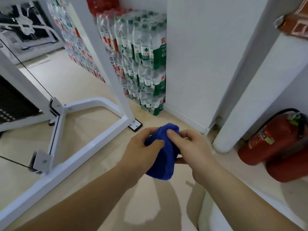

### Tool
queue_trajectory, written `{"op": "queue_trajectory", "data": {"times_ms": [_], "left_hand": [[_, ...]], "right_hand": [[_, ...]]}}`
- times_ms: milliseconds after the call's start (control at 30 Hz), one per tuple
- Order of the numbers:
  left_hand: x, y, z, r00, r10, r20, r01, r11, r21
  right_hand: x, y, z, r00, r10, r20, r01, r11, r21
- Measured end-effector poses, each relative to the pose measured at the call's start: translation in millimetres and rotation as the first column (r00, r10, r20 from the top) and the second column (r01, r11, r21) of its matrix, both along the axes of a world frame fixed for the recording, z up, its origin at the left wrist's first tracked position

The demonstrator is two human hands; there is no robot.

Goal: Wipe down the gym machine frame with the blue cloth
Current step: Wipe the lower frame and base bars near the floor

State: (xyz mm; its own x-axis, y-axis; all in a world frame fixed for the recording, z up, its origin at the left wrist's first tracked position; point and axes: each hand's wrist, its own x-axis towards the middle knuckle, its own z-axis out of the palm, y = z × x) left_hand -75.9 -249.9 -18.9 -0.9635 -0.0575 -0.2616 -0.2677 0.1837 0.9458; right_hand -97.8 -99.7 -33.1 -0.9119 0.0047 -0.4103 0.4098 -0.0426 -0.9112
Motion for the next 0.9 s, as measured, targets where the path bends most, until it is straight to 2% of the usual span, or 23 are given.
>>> {"op": "queue_trajectory", "data": {"times_ms": [200, 400, 533, 733, 900], "left_hand": [[16.2, 2.9, 67.6, 1.000, 0.002, 0.014, -0.001, 0.999, -0.052], [40.4, 9.4, 163.6, 0.996, 0.068, 0.052, -0.066, 0.997, -0.041], [53.2, 12.8, 233.4, 0.993, 0.091, 0.080, -0.088, 0.995, -0.037], [73.4, 7.0, 318.5, 0.980, 0.172, 0.105, -0.169, 0.985, -0.031], [100.5, -13.9, 377.8, 0.963, 0.261, 0.067, -0.257, 0.964, -0.062]], "right_hand": [[20.9, 9.2, 66.1, 1.000, 0.010, -0.021, -0.009, 0.999, 0.053], [40.4, 15.6, 165.2, 0.997, -0.001, -0.075, 0.009, 0.994, 0.106], [47.7, 15.9, 235.3, 0.999, -0.002, -0.050, 0.005, 0.998, 0.062], [54.7, 7.0, 311.2, 0.995, 0.042, -0.090, -0.035, 0.997, 0.076], [71.0, -15.3, 362.5, 0.983, 0.128, -0.134, -0.109, 0.984, 0.142]]}}
